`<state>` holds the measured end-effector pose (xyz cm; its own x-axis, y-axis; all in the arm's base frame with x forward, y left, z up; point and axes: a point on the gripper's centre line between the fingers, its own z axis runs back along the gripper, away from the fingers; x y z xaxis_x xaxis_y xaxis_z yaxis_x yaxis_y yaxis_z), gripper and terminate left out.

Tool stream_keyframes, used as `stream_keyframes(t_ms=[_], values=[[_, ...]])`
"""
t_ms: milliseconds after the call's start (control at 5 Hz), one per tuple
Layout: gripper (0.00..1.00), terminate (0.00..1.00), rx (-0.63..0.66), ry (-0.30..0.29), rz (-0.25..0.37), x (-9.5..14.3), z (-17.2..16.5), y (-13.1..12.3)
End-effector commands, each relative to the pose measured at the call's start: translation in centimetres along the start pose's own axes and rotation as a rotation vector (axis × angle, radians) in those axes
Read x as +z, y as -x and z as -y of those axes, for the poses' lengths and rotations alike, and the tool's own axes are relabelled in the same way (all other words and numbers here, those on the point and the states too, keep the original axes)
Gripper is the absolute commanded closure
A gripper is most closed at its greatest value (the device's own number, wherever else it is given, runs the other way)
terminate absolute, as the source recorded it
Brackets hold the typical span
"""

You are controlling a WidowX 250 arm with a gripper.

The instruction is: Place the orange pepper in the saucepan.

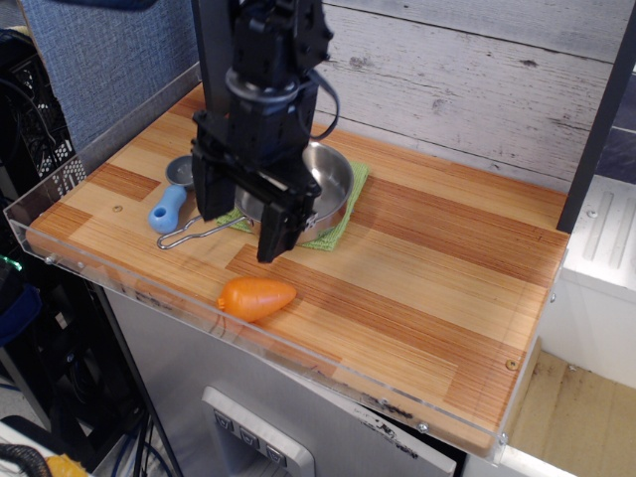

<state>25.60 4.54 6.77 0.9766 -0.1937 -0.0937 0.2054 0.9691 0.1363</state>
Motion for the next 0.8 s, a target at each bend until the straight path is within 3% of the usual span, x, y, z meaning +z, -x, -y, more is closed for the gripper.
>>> stream_keyframes(t_ms=[0,600], values=[[0.0,0.0,-0.009,0.031,-0.037,-2.2,-0.3,0.2],[0.0,0.0,-0.058,0.079,-0.074,-4.2,1.6,1.1]])
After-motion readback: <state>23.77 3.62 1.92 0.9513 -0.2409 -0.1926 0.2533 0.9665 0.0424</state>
